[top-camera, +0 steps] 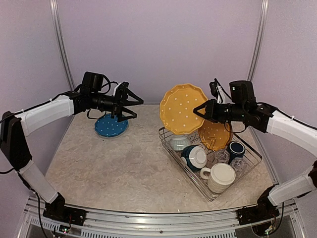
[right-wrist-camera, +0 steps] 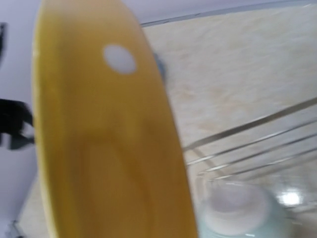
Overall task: Unload the mixed dishes from the dish rack
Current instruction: Pass from the right arm to the left
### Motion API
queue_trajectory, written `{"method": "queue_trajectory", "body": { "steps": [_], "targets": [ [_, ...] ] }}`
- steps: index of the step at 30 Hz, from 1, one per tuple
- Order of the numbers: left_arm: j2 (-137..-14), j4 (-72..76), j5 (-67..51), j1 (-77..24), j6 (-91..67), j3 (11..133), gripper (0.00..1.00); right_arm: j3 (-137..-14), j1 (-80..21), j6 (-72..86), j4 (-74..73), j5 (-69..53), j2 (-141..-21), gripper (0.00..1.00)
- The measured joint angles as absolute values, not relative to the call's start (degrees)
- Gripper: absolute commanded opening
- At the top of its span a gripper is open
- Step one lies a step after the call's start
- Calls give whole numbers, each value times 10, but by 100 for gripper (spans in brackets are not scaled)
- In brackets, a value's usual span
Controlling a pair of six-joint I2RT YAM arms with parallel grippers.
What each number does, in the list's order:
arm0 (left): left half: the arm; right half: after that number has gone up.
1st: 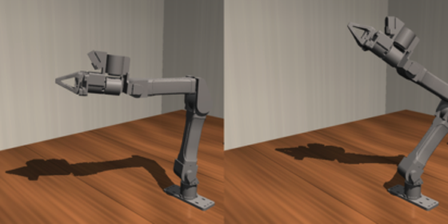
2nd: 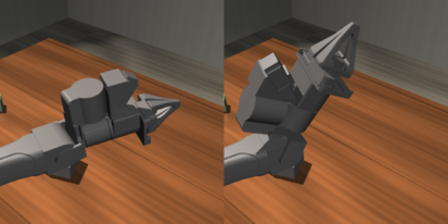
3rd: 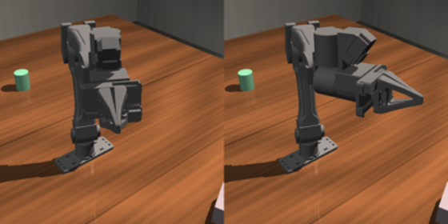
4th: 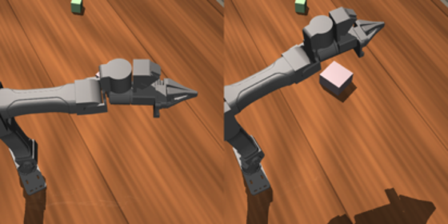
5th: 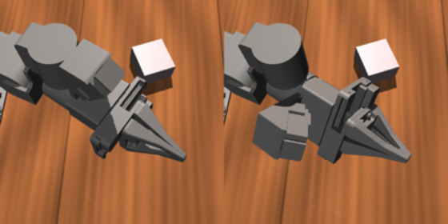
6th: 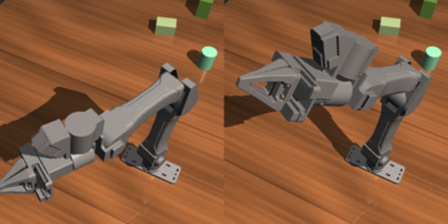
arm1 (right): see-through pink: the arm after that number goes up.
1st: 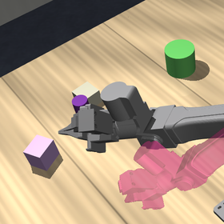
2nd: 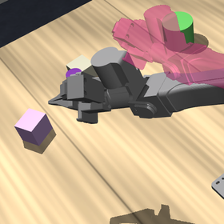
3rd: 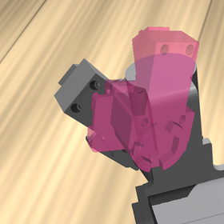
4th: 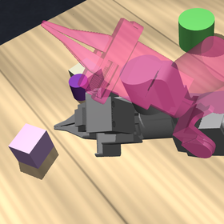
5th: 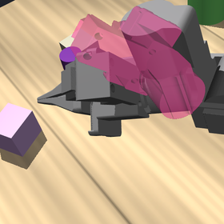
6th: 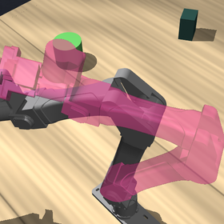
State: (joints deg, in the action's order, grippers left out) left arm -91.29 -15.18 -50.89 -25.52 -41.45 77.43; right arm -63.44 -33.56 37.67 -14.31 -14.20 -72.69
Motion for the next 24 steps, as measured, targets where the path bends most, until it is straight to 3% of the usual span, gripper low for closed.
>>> {"method": "queue_trajectory", "body": {
  "steps": [6,12,24],
  "targets": [
    [-938,-137,-551,-289,-435,774,93,-612,-355,442,-45,-196,-775,0],
    [-956,-131,-565,-303,-446,774,77,-599,-381,495,41,-239,-810,0],
    [-958,-127,-539,-302,-450,774,22,-595,-396,524,96,-259,-817,0]
  ]
}}
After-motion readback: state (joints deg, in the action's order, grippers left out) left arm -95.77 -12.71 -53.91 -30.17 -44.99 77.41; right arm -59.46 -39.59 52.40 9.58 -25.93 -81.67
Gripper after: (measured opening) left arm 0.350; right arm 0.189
